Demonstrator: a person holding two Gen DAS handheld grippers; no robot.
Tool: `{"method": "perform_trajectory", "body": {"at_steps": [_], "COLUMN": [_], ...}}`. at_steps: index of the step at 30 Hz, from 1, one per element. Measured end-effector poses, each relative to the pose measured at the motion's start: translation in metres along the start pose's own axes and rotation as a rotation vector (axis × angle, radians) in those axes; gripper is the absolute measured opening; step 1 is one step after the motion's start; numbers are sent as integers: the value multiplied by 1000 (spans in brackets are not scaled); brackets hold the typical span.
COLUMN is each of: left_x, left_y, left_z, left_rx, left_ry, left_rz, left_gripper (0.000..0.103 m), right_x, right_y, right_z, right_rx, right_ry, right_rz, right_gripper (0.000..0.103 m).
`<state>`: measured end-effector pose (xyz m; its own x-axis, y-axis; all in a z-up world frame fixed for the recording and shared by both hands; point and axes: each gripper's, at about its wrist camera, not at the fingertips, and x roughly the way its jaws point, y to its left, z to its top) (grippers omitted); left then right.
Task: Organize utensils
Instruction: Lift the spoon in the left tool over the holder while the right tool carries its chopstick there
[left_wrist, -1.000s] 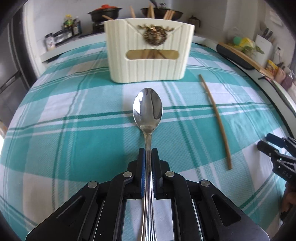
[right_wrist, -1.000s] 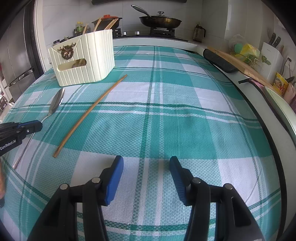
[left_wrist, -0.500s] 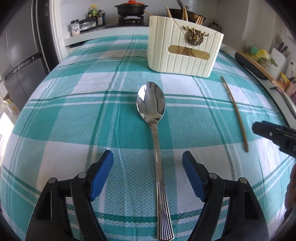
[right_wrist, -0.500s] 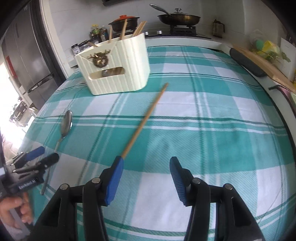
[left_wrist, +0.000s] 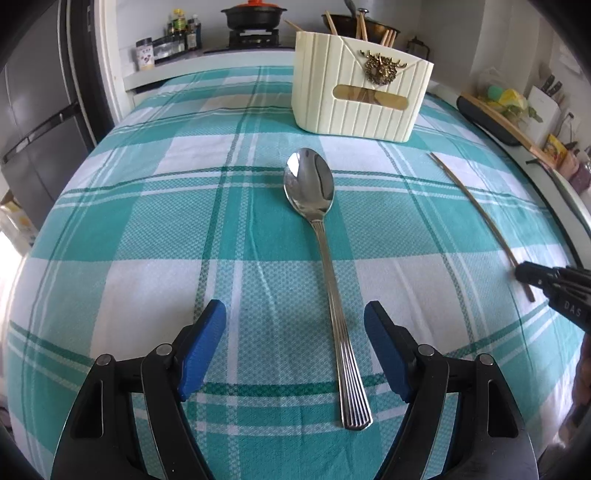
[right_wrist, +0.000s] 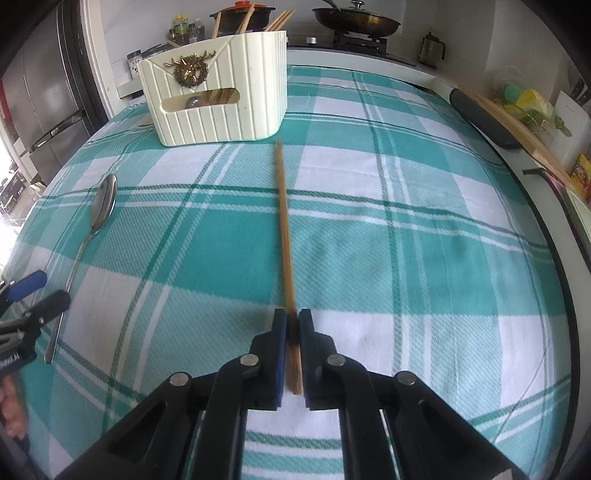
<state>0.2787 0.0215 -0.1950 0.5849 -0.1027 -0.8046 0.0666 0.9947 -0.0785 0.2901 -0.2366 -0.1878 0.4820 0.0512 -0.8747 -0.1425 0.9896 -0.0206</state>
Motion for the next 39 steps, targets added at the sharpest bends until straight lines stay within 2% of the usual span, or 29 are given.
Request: {"method": "perform_trajectory", "body": {"at_steps": [3,7,8,9,10,11,14,15,19,23,26,28,31,32,33,34,35,37,39], "left_x": [-3,-3,-3,-2,-2,-2,1,5,27,52,64,69,76,76,73,71,70,69,62], "left_y": [5,13,15,17,19,20,19,16,-3,-9,-11,-9,-8,-8,-8,-9,-11,-10,-8], "left_z": [-3,1,4,7,12,16,32,37,57,70,76,81,91,93,94,96,98,99,99], "left_rx": [-10,-22,-33,-45,-58,-72,-88,-82,-8,44,67,63,53,51,52,61,69,64,61], "left_ry": [13,38,45,50,53,52,51,53,76,97,104,109,105,95,77,67,64,66,45], "left_rz": [-14,-39,-55,-72,-92,-115,-174,-174,-110,-7,52,53,56,54,49,36,31,-4,-21], "left_gripper": [80,81,82,82,83,84,96,96,96,96,97,101,100,92,72,61,44,43,43], "right_x": [-17,-29,-31,-32,-34,-36,-37,-35,-15,7,25,37,51,55,59,62,65,64,49], "right_y": [-9,-22,-25,-29,-33,-35,-39,-40,-41,-37,-32,-28,-21,-20,-17,-16,-17,-22,-27], "right_z": [-26,-40,-40,-38,-35,-31,-13,-6,21,43,55,65,87,94,101,106,111,116,118], "right_rx": [-1,14,25,38,48,51,36,34,29,-22,-55,-62,-69,-66,-77,-83,-62,-1,31], "right_ry": [32,91,100,104,100,91,89,98,173,207,236,235,199,192,178,173,170,160,110], "right_rz": [-20,-15,6,34,58,68,83,101,183,140,144,127,117,113,90,68,81,137,179], "right_gripper": [6,10,21,42,49,52,52,52,52,52,52,52,53,49,26,12,6,6,6]}}
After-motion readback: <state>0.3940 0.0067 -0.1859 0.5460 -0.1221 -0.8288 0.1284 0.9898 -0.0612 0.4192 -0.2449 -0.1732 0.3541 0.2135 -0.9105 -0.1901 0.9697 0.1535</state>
